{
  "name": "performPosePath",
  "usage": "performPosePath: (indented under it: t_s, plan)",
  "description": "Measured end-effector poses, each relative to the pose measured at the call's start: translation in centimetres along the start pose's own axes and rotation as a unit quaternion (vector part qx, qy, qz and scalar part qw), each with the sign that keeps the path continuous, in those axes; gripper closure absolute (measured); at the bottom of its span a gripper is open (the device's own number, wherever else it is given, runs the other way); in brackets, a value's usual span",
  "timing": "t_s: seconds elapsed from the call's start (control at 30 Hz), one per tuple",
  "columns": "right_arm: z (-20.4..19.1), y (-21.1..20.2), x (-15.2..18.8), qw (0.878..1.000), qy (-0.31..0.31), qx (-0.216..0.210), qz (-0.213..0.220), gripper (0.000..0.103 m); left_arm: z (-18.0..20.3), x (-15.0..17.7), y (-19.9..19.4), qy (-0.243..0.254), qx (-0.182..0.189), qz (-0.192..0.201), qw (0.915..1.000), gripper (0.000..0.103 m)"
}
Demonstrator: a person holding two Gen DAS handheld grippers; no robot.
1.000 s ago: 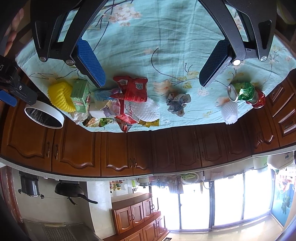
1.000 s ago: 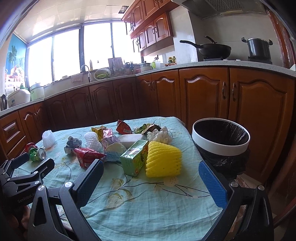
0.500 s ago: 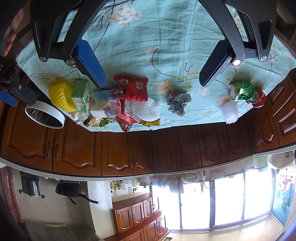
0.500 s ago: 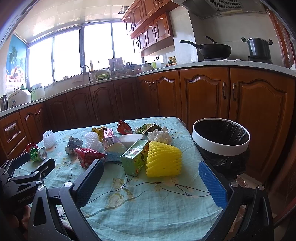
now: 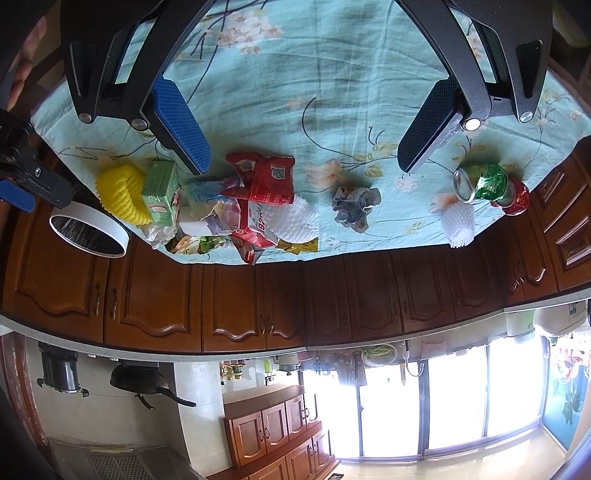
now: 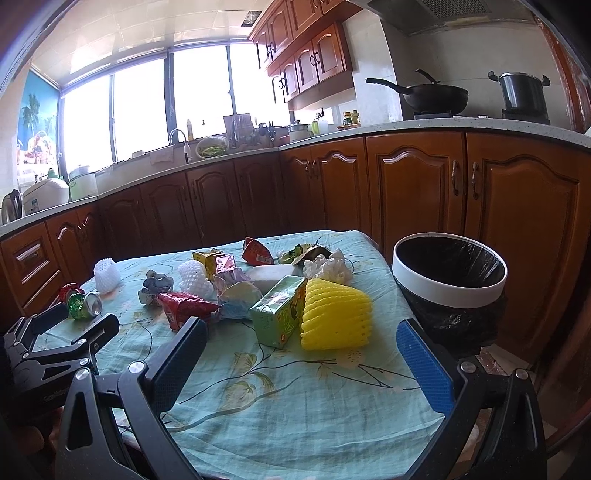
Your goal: Collect trash
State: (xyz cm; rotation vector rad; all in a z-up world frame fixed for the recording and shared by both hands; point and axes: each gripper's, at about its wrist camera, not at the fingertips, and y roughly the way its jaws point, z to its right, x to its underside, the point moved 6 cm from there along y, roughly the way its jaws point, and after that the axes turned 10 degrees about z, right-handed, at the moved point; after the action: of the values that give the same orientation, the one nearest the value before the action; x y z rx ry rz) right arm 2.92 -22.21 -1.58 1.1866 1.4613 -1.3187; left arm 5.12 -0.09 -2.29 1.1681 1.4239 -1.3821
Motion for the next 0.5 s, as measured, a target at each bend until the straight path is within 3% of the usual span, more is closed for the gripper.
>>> performPosePath:
  t_s: [0.5]
  plan:
    - [0.1,0.6,0.3,0.999,0.020,-0.027,-0.020,0.000,0.1,0.6,1.1,-0.001,0.019,-0.021,0.9996,0.001]
